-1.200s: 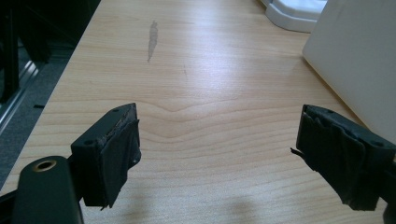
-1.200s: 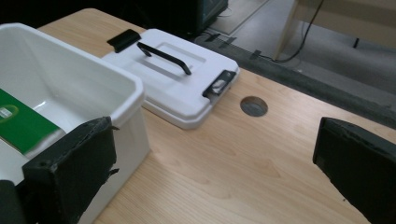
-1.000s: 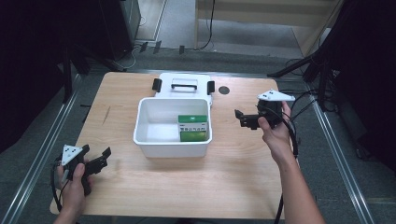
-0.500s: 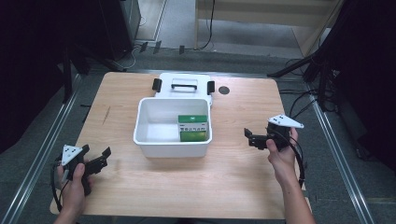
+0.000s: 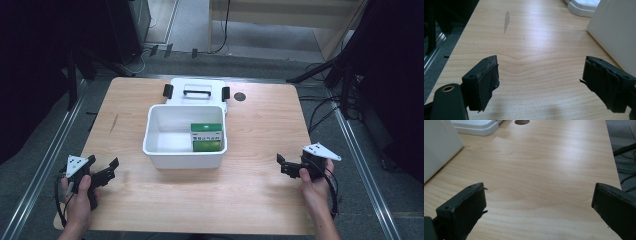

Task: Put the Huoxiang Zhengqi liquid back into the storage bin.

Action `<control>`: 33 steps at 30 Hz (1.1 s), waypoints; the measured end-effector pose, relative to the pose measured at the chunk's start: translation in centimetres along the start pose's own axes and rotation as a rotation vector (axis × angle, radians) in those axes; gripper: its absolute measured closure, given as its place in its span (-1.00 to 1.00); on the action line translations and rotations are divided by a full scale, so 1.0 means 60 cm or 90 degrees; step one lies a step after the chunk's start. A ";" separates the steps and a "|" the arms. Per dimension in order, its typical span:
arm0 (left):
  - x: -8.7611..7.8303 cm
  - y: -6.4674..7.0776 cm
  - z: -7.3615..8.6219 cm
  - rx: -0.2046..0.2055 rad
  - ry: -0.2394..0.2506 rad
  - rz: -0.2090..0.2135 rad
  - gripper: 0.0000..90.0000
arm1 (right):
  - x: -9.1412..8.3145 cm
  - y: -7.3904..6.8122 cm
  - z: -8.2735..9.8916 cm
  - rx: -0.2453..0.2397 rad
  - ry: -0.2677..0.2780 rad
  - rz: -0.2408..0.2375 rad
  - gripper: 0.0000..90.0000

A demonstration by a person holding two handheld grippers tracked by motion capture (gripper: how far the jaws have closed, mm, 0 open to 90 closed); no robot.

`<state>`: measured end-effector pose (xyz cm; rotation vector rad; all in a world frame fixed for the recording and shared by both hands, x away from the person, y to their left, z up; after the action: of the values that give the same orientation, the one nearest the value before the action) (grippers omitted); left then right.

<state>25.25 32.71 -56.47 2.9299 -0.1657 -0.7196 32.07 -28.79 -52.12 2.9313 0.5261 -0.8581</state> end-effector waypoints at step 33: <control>-0.001 -0.001 0.000 -0.005 -0.001 -0.004 -0.69 | -0.095 0.075 0.111 0.054 0.002 0.055 -1.00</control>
<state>25.23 32.80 -56.46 2.9239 -0.1543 -0.7217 25.62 -35.71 -54.96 3.0069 0.3682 -0.8872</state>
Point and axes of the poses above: each handheld gripper's, and its own axes: x roughly forward along the jaws, z roughly out of its underside, y roughly to its right, the point moved 3 cm from there along x, roughly forward along the jaws
